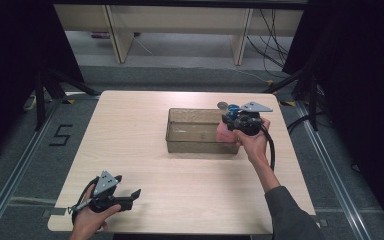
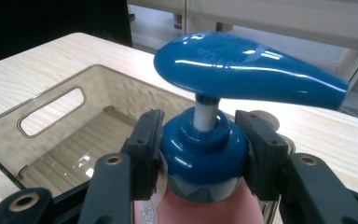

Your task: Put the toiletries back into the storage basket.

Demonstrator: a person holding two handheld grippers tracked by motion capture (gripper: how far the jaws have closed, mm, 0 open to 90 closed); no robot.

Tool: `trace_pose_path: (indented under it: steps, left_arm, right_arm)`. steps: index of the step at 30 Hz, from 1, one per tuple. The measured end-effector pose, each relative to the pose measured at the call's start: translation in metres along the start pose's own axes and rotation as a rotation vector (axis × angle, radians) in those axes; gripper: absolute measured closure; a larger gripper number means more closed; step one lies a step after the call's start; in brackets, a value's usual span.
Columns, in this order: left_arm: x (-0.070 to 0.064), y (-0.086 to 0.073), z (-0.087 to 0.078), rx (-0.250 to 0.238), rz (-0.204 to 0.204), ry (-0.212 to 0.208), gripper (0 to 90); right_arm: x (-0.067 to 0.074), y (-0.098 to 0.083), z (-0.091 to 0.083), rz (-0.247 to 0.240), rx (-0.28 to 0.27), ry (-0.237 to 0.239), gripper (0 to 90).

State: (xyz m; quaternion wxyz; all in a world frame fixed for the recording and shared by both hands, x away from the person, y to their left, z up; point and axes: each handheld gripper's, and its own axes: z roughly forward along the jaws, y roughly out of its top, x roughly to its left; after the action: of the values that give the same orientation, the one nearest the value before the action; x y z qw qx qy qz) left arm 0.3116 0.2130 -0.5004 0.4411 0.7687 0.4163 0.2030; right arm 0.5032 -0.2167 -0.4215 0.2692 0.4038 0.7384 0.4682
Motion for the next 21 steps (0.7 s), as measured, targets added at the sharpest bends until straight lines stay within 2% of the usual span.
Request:
trace_pose_path:
  steps: [1, 3, 6, 7, 9, 10, 11, 12, 13, 14, 15, 19, 20, 21]
  left_arm:
    - [0.0, 0.0, 0.0, 0.002, 0.002, 0.002, 15.1]
    - [-0.001, -0.001, 0.0, -0.001, -0.005, 0.001, 15.2]
    - [0.0, 0.0, 0.0, 0.001, 0.002, 0.003, 15.2]
    - [0.0, 0.0, 0.0, 0.002, 0.0, 0.002, 15.2]
    - [0.0, 0.0, 0.0, 0.001, -0.004, 0.002, 15.2]
    - [0.0, 0.0, 0.0, -0.003, -0.005, 0.003, 15.2]
    - [0.0, 0.0, 0.0, -0.003, -0.002, 0.003, 15.2]
    - [0.0, 0.0, 0.0, 0.001, 0.001, 0.003, 15.2]
    - [-0.001, 0.0, 0.0, 0.001, -0.002, 0.003, 15.2]
    - [-0.001, -0.001, 0.0, -0.002, -0.005, 0.0, 15.2]
    - [0.0, 0.0, 0.0, 0.001, -0.003, 0.002, 15.1]
    - [-0.001, -0.001, 0.0, -0.001, -0.005, 0.003, 15.2]
    - [0.0, 0.0, 0.0, 0.002, -0.003, 0.003, 15.2]
    - [0.0, 0.0, 0.0, 0.001, 0.0, 0.004, 15.2]
  right_arm:
    - [0.002, -0.001, -0.001, 0.034, 0.02, 0.018, 53.7]
    - [0.002, -0.002, 0.0, 0.025, 0.018, 0.027, 53.6]
    - [0.001, -0.005, 0.0, 0.022, 0.02, 0.014, 53.7]
    - [0.003, -0.007, 0.0, 0.043, 0.029, 0.018, 53.7]
    - [0.004, -0.008, -0.001, 0.046, 0.044, 0.02, 53.6]
    - [0.001, -0.009, 0.001, 0.008, 0.025, 0.023, 53.7]
    - [0.001, -0.009, 0.001, 0.005, 0.018, 0.006, 53.6]
    - [0.002, -0.011, 0.001, 0.027, 0.023, 0.02, 53.7]
    - [0.004, -0.011, -0.001, 0.042, 0.039, 0.015, 53.6]
    - [0.004, -0.011, -0.001, 0.042, 0.039, 0.015, 53.6]
    - [0.002, -0.013, 0.001, 0.006, 0.024, 0.011, 53.6]
    - [0.002, -0.014, 0.001, 0.005, 0.036, 0.025, 53.6]
    - [0.004, -0.015, 0.002, 0.018, 0.029, 0.013, 53.6]
    - [0.005, -0.015, 0.001, 0.021, 0.038, 0.022, 53.6]
